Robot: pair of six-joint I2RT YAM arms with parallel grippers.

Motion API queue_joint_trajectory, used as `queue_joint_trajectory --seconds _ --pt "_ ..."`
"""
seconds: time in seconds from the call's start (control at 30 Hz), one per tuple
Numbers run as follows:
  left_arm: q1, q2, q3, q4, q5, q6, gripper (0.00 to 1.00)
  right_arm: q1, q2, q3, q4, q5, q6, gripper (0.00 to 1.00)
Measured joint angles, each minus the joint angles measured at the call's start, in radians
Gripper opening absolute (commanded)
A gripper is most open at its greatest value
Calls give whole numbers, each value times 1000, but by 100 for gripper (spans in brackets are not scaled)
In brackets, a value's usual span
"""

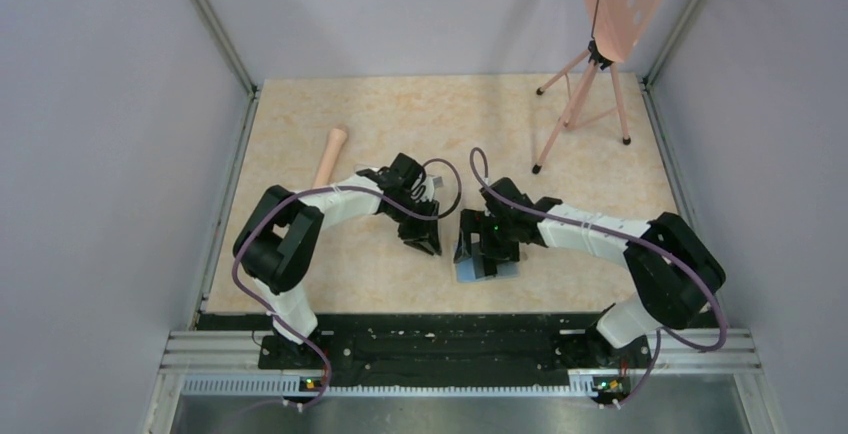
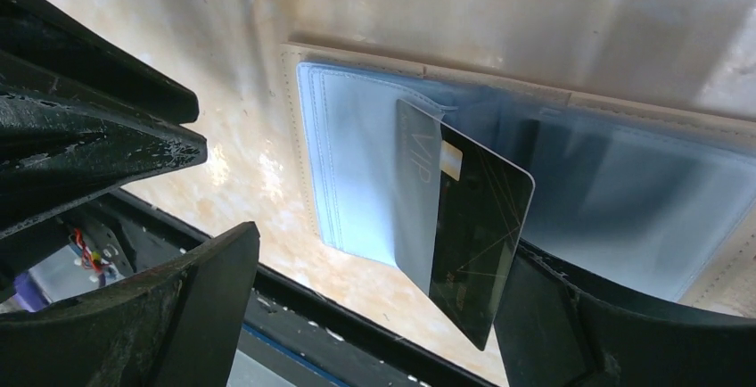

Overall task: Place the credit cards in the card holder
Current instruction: Insert the credit card into the card holder.

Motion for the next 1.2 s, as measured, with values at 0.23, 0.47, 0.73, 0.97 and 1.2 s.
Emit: queue_joint_trajectory --seconds 0.23,0.47,0.73,0.97,1.2 --pt "-25 0 7 -4 -6 5 31 -23 -46 -43 2 -14 15 92" --pt "-50 1 38 -18 -25 8 31 -23 -46 15 -121 32 -23 92" --pt "-53 1 39 -24 -32 8 31 -23 -46 74 -230 96 -79 91" --pt "-53 1 39 -29 -36 8 27 -23 -46 99 -293 150 -105 90" --pt "-61 17 51 -36 -36 10 24 -23 -37 99 -270 128 -108 84"
